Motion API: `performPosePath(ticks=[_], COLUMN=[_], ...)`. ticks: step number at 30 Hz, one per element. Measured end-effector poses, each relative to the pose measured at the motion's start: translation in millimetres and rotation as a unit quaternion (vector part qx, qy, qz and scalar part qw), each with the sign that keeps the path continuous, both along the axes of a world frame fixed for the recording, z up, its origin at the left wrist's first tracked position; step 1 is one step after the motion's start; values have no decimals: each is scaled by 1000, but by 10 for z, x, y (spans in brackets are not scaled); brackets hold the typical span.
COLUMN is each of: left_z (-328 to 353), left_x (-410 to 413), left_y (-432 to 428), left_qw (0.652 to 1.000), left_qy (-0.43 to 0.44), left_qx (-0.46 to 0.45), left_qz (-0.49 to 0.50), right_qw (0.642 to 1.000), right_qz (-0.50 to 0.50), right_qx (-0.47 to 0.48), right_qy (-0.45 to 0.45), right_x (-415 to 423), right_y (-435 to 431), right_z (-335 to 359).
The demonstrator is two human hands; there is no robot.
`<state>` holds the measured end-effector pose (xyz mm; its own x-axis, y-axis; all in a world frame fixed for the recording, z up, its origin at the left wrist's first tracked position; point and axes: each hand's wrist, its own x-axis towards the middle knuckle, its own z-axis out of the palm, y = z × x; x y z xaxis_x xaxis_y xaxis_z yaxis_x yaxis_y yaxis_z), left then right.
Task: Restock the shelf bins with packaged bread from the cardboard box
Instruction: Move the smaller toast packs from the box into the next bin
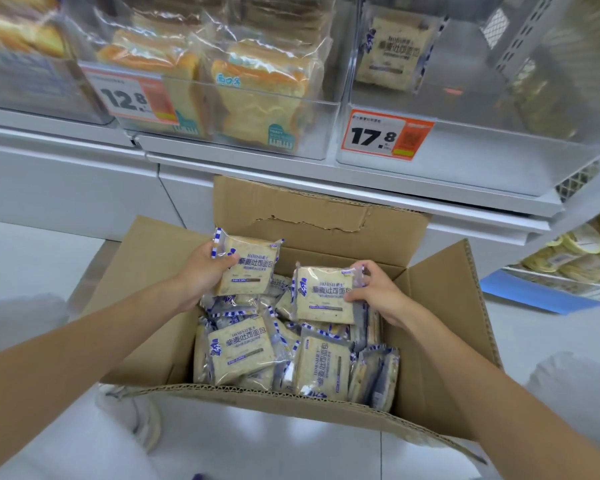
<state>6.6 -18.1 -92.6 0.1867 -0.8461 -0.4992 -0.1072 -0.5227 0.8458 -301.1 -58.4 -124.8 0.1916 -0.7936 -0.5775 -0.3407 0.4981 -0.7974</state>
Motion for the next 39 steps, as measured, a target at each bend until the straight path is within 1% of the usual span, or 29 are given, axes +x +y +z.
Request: performPosePath(ticks=[3,5,7,9,12,14,16,18,21,23,25,26,28,29,32,34,35,36,37,39], left_z=[80,172,360,550,769,919,1107,1328,1629,1835,2007,2076,2140,2139,2091,2029,1990,1952,1920,1878], left_x=[-91,-226,-429,-635,-861,-926,-996,-1055,-1105,-1133,-1135,-1125,-1085,-1067,-1041,-1022,-1009,-996,-985,-977], left_y=[40,57,75,83,49,-19,-92,-172,-383,-608,-915,-1079,-1409,-1552,-1820,-1878,-1890,-1892,-1895,-1910], left_qw=[1000,998,995,993,990,990,984,976,959,938,922,912,886,876,857,836,827,817,810,802], left_qy=[5,29,61,58,14,-16,-43,-64,-93,-123,-131,-153,-248,-292,-364,-395,-404,-411,-415,-417], left_qx=[-7,-19,-25,-20,-62,-82,-115,-153,-222,-290,-353,-374,-386,-377,-350,-362,-375,-390,-402,-416], left_qz=[-12,-45,-70,-101,-124,-113,-125,-139,-151,-140,-92,-70,-64,-72,-105,-115,-113,-108,-103,-93], right_qw=[995,984,973,971,975,981,987,988,980,971,961,956,947,946,953,961,965,969,968,954], right_qz=[-36,-46,-69,-86,-90,-71,-36,3,19,-3,-64,-97,-143,-158,-177,-160,-144,-120,-89,-59], right_qx=[17,33,39,30,0,-34,-62,-85,-145,-185,-206,-212,-219,-218,-205,-198,-200,-212,-235,-271], right_qy=[-90,-168,-219,-220,-202,-179,-142,-127,-137,-152,-173,-180,-184,-183,-133,-112,-86,-47,15,114], right_x=[-59,-45,16,99,193,195,123,35,-74,-154,-249,-297,-378,-412,-439,-405,-359,-322,-285,-240], right_y=[-14,25,51,68,86,70,13,-52,-204,-412,-667,-806,-1077,-1231,-1698,-1986,-2094,-2194,-2275,-2477], right_z=[242,393,508,595,763,968,1199,1477,1898,2136,2339,2423,2558,2595,2569,2472,2428,2369,2318,2190])
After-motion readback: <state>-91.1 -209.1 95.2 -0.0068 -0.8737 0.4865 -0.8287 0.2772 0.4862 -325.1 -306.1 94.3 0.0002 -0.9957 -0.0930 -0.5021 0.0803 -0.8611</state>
